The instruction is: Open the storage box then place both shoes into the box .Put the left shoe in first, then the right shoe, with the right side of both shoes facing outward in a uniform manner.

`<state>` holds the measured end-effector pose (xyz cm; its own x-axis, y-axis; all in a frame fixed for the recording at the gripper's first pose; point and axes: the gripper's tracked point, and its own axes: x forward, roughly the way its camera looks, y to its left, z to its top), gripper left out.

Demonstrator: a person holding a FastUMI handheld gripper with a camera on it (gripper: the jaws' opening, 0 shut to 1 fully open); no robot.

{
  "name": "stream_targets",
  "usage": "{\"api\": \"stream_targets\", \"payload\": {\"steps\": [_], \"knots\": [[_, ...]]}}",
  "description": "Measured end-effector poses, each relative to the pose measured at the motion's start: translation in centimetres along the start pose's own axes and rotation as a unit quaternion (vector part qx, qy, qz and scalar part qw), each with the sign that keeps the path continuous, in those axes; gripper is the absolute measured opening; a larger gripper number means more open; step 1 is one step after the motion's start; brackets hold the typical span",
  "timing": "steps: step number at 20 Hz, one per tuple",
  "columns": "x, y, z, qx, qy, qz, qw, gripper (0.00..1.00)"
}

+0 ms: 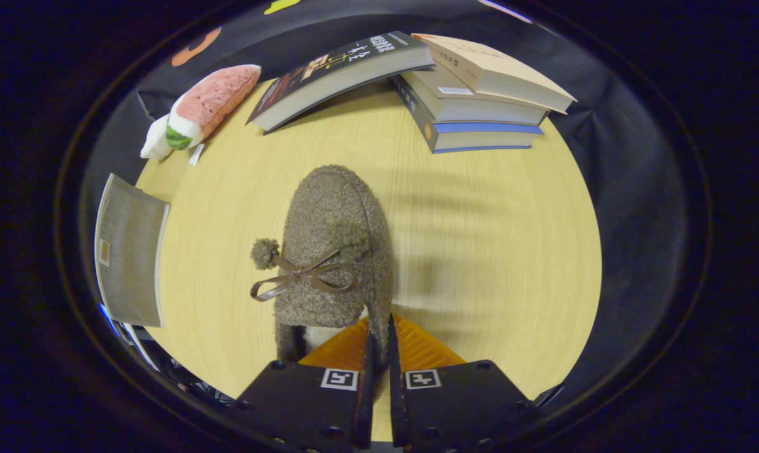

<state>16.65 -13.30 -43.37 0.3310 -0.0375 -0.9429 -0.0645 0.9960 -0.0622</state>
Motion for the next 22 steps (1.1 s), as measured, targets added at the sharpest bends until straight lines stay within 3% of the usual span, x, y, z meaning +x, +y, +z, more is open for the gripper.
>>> {"api": "stream_targets", "payload": {"steps": [2,4,7,12,17,22], "knots": [[-0.5,-0.1,0.0,0.017,-0.005,-0.001,1.0,0.13],[-0.5,0.2,-0.6,0.053,0.001,0.022,0.998,0.01],[-1.6,0.6,-1.9,0.1,0.019,0.055,0.993,0.0],[-7.4,2.3,-1.9,0.104,-0.023,0.074,0.992,0.01],[-14.5,7.9,-1.5,0.108,-0.055,0.109,0.987,0.0],[-19.6,17.8,-0.7,0.066,-0.068,0.141,0.985,0.0]]}}
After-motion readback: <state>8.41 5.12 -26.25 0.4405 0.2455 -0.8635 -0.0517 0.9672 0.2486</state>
